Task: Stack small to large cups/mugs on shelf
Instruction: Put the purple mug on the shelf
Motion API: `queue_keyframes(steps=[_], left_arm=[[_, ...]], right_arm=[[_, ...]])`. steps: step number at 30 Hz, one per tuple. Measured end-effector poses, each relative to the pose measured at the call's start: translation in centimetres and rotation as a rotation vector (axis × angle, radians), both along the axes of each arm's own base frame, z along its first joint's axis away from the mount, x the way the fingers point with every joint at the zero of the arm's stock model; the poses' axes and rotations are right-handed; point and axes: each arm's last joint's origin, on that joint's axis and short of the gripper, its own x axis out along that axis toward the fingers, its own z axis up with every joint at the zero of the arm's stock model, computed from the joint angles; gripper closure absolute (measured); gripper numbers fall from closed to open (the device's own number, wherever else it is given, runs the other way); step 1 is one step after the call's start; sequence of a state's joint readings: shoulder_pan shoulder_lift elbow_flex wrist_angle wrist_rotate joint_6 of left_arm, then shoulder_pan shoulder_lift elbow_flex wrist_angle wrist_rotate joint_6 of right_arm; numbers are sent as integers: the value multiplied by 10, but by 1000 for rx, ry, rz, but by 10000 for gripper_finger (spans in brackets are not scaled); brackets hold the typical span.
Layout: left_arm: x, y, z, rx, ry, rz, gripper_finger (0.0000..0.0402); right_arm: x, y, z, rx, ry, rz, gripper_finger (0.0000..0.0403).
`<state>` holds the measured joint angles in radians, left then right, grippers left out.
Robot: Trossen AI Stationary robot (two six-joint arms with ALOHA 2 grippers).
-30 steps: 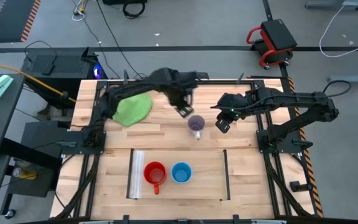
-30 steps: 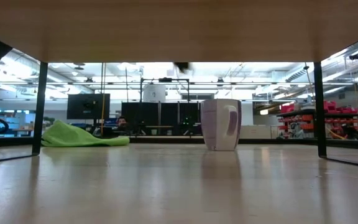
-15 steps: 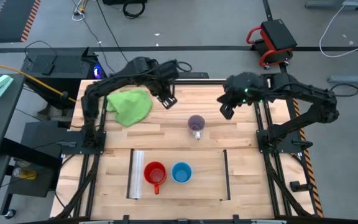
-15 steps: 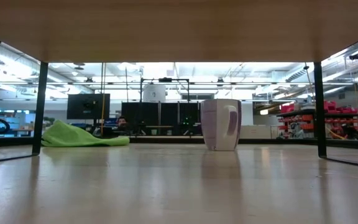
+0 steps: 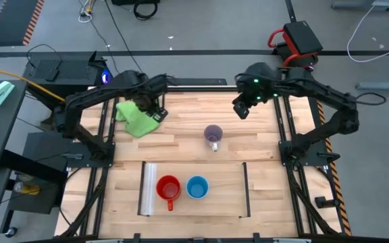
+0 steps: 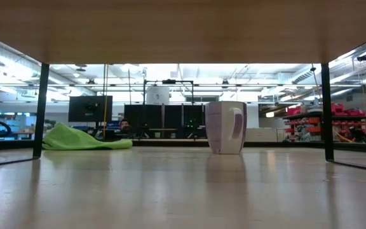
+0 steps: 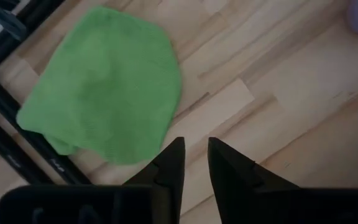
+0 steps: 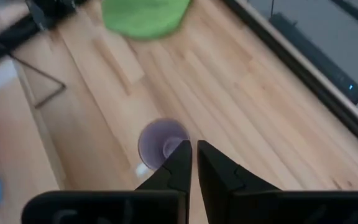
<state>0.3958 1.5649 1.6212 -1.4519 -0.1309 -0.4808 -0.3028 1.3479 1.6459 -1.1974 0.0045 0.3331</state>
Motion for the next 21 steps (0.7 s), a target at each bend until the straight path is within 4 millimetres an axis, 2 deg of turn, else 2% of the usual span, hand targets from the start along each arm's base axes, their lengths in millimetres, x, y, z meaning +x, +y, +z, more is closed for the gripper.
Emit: queue_keyframes(steps=[10,14,21], left_arm=[[-52,-22,-35,-11,-37,115,342],[-64,-28,-51,-30,-68,157,340],[-73,-32,-78,-66,-97,195,342]], right_arm=[[45,-16,-56,80,323,139,351],[64,-16,-75,77,388,175,328],[89,-6,-100,17,475,189,289]])
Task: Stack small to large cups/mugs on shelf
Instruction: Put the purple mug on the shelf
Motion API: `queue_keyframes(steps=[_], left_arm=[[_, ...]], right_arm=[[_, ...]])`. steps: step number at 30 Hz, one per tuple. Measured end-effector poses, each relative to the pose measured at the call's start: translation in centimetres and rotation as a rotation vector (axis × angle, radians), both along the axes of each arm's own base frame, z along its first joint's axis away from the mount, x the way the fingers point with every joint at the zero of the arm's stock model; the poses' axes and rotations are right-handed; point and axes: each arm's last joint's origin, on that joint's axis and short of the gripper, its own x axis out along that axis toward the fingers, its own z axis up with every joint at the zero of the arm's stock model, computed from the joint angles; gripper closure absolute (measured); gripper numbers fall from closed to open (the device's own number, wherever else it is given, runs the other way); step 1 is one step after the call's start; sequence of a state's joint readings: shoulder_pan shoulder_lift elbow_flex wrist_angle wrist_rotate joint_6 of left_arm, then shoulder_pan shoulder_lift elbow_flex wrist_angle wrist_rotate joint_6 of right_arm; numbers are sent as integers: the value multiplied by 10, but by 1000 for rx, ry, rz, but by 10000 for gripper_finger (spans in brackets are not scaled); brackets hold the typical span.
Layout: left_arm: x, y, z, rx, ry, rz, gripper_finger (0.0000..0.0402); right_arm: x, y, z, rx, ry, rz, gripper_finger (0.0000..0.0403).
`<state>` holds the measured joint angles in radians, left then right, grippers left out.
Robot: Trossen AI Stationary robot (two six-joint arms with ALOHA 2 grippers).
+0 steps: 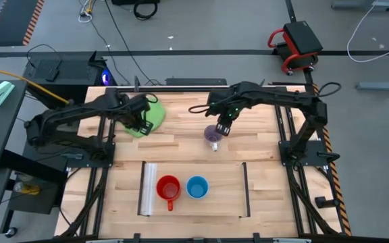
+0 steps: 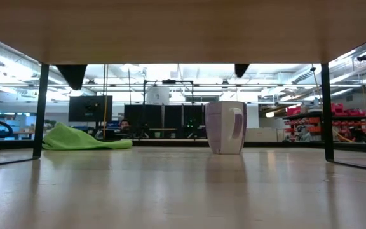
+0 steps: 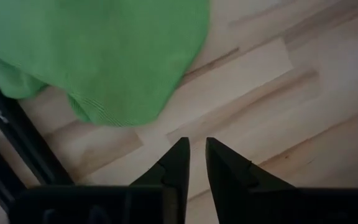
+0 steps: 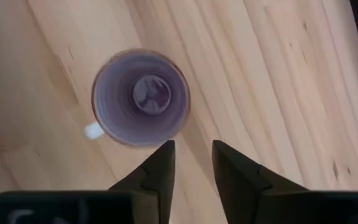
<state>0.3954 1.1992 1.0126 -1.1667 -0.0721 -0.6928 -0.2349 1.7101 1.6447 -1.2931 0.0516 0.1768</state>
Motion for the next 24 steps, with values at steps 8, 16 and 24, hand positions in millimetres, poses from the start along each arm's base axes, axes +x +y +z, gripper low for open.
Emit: queue_keyframes(steps=[8,16,24], left_arm=[[1,-1,-13,-38,-19,-6,345],[5,1,-12,-22,-55,-7,347],[6,1,-12,-17,-70,-8,347]], right_arm=[[16,-3,-27,32,18,50,289],[15,-15,-49,45,18,15,295],[15,-17,-67,70,-8,10,296]])
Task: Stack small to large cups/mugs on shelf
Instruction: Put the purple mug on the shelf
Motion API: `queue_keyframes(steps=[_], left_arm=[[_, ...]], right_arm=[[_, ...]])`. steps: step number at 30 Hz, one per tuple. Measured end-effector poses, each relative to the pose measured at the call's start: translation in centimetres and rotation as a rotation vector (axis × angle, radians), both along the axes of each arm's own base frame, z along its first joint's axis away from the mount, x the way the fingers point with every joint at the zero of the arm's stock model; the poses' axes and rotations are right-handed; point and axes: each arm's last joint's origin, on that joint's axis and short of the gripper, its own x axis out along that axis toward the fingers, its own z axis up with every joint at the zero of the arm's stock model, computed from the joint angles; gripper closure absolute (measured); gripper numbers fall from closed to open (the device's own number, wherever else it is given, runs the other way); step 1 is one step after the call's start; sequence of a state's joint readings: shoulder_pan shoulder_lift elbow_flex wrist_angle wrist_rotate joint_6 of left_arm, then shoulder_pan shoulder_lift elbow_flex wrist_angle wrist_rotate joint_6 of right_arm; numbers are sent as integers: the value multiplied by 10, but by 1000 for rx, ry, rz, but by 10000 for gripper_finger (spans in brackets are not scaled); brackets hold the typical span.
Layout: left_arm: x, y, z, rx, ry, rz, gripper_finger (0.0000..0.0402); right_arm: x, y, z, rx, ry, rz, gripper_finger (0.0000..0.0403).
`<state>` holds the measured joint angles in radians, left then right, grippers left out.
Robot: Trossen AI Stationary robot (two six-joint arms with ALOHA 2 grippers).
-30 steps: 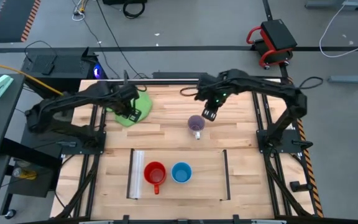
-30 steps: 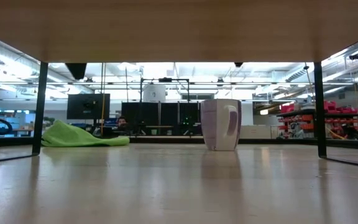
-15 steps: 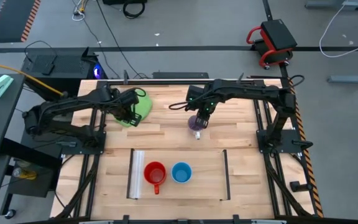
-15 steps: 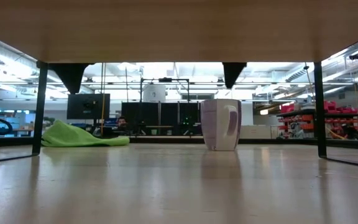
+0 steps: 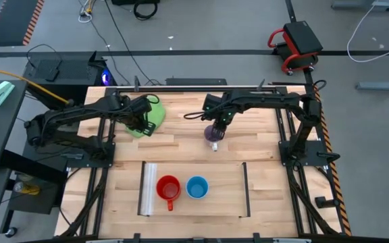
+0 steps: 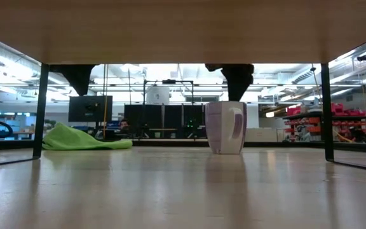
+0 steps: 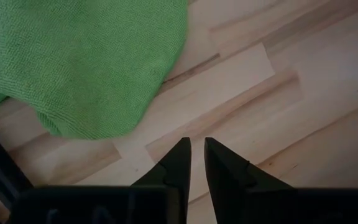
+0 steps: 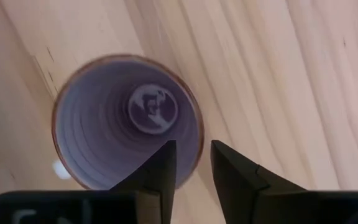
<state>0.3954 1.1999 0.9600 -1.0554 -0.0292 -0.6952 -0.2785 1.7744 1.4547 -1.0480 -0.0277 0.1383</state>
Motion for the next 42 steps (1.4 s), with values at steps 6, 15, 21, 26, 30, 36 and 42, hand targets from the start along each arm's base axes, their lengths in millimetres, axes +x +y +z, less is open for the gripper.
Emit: queue_keyframes(steps=[6,15,21,26,30,36,42], left_arm=[[1,0,0,3,-9,0,343],[1,1,0,5,-14,0,351],[1,1,0,5,-15,0,345],[2,1,0,6,-15,0,348],[2,1,0,5,-15,1,353],[2,1,0,5,-15,0,349],[2,1,0,8,-20,0,355]], right_arm=[[5,-2,-1,-11,-36,-1,297],[15,-4,-19,-7,-15,6,298],[13,-7,-17,-9,-18,-9,298],[12,-11,-17,-53,-3,-34,305],[9,-13,-18,-46,18,-44,325],[8,-12,-18,-45,31,-33,358],[8,-12,-18,-44,35,-33,388]])
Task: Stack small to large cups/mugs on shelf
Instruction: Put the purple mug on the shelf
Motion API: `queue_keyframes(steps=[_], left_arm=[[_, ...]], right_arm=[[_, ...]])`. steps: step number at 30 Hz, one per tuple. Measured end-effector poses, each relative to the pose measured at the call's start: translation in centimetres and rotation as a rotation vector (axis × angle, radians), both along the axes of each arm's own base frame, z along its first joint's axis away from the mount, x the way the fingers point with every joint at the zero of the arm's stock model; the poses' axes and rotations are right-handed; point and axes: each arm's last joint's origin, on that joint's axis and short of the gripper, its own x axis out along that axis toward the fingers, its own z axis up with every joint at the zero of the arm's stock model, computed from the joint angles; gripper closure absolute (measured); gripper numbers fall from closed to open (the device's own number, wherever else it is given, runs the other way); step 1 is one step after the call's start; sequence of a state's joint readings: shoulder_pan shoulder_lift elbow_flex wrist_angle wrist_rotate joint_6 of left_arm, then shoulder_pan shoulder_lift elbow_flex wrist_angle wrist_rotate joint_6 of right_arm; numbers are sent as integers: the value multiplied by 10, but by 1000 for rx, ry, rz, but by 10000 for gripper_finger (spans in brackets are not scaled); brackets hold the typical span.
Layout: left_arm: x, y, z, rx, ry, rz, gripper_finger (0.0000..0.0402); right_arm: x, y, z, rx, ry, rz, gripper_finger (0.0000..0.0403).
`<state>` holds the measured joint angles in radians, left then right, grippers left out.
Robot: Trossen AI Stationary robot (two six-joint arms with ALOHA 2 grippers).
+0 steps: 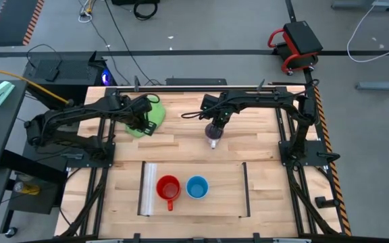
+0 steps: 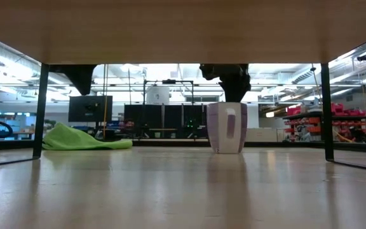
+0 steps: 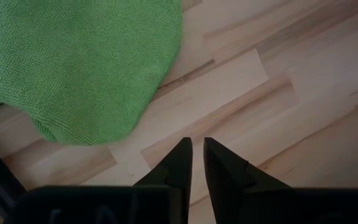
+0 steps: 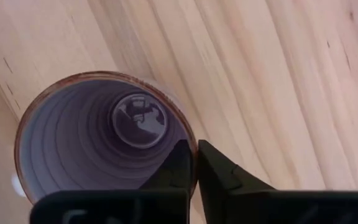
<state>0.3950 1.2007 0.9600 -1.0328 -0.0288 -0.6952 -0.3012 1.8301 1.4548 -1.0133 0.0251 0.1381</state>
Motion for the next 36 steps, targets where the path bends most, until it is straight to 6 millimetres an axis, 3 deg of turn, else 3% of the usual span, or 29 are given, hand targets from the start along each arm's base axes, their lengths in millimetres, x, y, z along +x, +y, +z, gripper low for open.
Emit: queue_keyframes(steps=[10,17,21,28,33,36], left_arm=[[3,1,1,15,-26,-11,356],[3,1,1,15,-26,-11,362],[3,1,1,15,-27,-11,361],[3,1,1,23,-31,-28,368],[3,2,1,25,-33,-32,368],[3,2,1,28,-32,-39,365]], right_arm=[[-1,1,4,1,19,25,392],[-3,2,26,10,63,63,393],[-5,3,55,11,78,84,393],[-19,9,128,-8,58,84,393],[-37,24,186,-63,-175,-15,393],[-53,40,207,-56,-253,-43,393]])
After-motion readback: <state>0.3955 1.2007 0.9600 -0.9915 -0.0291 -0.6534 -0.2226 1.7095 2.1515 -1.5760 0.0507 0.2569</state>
